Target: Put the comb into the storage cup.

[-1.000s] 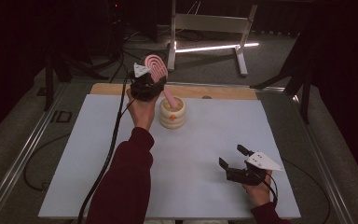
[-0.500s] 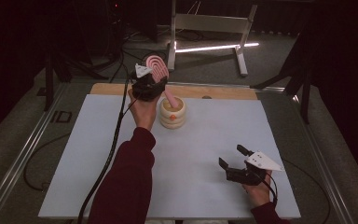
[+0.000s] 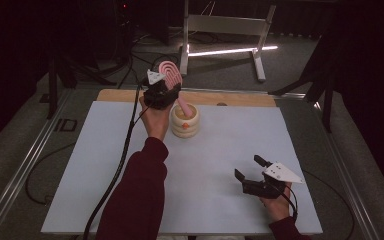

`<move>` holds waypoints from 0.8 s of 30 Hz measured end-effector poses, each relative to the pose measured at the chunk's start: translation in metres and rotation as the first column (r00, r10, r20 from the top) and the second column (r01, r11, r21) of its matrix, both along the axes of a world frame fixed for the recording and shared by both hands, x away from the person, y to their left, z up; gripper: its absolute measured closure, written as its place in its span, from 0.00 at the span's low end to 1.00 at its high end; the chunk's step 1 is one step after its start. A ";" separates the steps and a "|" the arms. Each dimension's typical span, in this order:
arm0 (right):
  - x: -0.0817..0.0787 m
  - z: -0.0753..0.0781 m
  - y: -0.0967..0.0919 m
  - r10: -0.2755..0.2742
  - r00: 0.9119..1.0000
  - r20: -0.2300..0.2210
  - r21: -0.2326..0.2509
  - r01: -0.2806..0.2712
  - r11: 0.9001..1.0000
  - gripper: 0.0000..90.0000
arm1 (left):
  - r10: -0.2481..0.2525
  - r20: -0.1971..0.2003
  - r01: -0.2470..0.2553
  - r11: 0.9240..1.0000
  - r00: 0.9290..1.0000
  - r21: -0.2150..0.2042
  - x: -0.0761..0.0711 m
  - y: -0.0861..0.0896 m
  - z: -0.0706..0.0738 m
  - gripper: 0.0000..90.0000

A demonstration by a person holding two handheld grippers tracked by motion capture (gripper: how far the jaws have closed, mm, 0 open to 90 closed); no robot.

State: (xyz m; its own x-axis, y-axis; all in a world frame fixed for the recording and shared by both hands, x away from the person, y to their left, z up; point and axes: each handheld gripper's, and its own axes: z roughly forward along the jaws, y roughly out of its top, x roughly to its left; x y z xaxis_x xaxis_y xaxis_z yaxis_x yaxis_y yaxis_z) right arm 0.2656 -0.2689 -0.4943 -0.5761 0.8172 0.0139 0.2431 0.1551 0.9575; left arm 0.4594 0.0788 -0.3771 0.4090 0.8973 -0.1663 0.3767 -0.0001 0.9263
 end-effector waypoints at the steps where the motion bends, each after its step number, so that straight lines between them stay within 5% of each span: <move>1: 0.000 0.000 0.000 0.000 1.000 0.000 0.000 0.000 1.000 0.11 | 0.000 0.000 0.000 1.000 1.000 0.000 0.000 0.000 0.000 0.71; 24: 0.000 0.001 -0.001 -0.002 1.000 0.005 0.006 0.002 1.000 0.11 | -0.007 -0.018 0.008 1.000 1.000 0.020 0.003 -0.007 -0.012 0.71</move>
State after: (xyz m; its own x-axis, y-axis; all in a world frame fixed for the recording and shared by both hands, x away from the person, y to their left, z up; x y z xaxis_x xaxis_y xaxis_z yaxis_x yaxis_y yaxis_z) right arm 0.2654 -0.2703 -0.4930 -0.5745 0.8183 0.0157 0.2386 0.1491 0.9596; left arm 0.4627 0.0716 -0.3894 0.4128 0.8975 -0.1553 0.3933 -0.0219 0.9191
